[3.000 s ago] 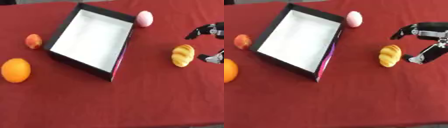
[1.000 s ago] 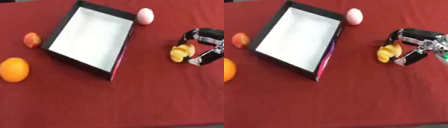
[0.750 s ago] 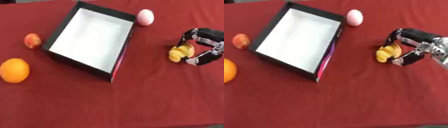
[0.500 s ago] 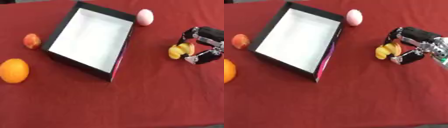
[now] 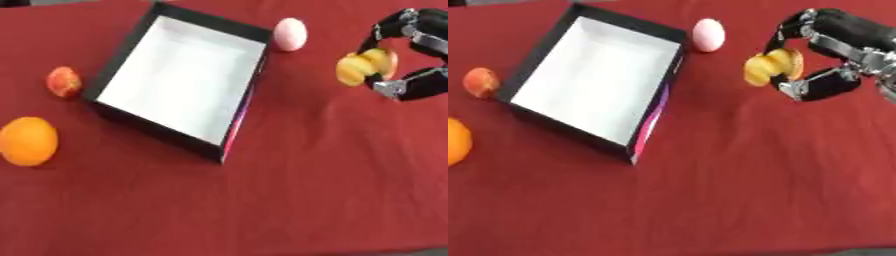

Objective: Pick up objects on the table and place them in the box.

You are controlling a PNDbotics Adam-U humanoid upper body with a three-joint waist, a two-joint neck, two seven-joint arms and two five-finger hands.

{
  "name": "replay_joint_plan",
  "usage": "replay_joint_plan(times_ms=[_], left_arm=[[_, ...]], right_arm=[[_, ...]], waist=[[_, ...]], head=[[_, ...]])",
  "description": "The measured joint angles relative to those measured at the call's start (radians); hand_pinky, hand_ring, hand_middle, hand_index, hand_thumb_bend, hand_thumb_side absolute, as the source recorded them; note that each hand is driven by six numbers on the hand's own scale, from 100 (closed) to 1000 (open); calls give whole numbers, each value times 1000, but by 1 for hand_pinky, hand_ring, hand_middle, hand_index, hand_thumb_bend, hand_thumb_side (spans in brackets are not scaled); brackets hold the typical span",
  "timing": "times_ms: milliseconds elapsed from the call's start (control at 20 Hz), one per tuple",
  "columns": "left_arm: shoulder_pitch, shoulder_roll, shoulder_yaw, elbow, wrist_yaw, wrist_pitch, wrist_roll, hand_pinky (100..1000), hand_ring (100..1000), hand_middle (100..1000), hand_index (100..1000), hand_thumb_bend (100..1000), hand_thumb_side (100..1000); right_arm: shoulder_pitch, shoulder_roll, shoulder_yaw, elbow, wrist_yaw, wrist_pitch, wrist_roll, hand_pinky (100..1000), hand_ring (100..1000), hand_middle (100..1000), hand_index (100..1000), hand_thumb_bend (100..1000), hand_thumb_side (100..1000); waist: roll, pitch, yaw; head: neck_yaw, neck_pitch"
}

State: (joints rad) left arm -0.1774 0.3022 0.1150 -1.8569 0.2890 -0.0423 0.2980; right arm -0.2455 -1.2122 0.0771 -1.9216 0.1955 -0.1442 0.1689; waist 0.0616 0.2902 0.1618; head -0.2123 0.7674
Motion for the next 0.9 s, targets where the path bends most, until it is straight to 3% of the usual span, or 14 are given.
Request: replay_joint_plan(times_ms=[250, 550, 700, 900], left_arm=[[1, 22, 0, 0, -1, -1, 1, 867, 786, 770, 788, 176, 826], [0, 45, 4, -1, -8, -5, 6, 868, 790, 775, 794, 174, 812], [-6, 60, 12, -5, -8, -11, 17, 869, 794, 781, 799, 175, 808], [-11, 78, 25, -6, -2, -18, 35, 870, 799, 786, 803, 178, 802]], right_arm=[[-134, -76, 10, -36, -114, 15, 67, 794, 678, 493, 634, 218, 100], [-306, -104, 113, -60, -131, -10, 184, 778, 650, 491, 604, 286, 100], [-423, -76, 189, -60, -115, -25, 244, 778, 637, 490, 602, 280, 100], [-599, 27, 287, -10, -94, -46, 332, 778, 635, 489, 601, 271, 100]], waist=[[-18, -1, 19], [-42, -7, 56], [-53, -8, 74], [-62, -8, 97]], head=[[-16, 3], [-44, 3], [-60, 3], [-82, 3]])
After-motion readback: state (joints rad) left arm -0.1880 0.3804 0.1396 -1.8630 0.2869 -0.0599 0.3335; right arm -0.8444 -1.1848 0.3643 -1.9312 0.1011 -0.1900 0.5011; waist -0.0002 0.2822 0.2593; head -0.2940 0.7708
